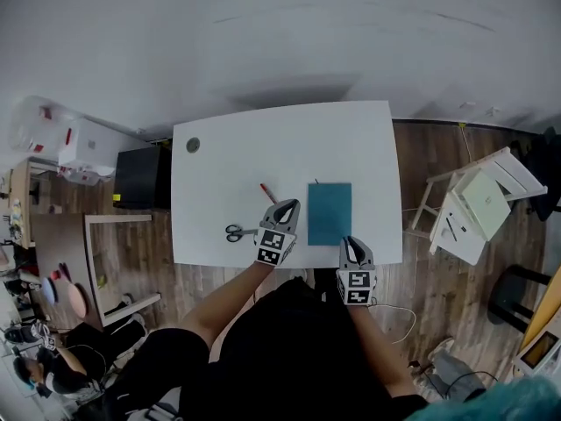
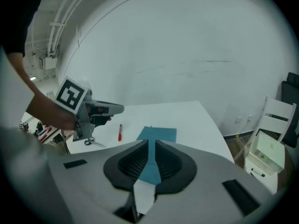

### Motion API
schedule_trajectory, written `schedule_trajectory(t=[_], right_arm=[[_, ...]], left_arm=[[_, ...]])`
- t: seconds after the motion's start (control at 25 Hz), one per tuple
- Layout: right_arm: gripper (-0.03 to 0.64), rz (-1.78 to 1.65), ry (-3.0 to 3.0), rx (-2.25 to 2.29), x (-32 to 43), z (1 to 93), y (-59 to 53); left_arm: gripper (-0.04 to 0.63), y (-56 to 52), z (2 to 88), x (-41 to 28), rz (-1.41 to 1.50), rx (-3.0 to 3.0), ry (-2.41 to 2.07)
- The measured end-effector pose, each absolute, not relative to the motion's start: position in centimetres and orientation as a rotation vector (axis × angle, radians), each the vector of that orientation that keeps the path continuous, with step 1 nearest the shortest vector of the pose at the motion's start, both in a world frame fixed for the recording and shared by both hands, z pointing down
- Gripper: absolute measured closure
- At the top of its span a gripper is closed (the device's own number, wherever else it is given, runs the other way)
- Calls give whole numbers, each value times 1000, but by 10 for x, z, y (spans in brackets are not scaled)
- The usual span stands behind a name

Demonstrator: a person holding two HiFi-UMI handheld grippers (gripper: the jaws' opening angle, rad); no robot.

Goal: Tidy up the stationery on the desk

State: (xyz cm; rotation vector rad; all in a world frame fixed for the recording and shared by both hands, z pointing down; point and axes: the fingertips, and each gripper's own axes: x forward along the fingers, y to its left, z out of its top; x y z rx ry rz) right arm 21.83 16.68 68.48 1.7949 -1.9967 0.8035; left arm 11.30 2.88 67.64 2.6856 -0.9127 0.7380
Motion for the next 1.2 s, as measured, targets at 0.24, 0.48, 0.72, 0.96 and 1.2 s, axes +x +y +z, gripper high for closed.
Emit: schedule_trajectory(t=[0.24,0.48,0.72,0.96,1.2], right_arm=[[581,924,-1906,1760,242,736,167],[523,1124,-1815,1705,247,777,165],[479,1211,-1788,1548,233,800,172],[462,1204,-1740,1442,229,813,181],[462,1203,-1755,1420,229,815,181]], left_arm=[[580,-5,733,142,930,2621,-815],[488,-18,762,171,1029,2615,-643],[474,-21,790,179,1097,2521,-528],[474,-20,816,167,1129,2370,-561],[474,-17,818,172,1240,2458,-487]])
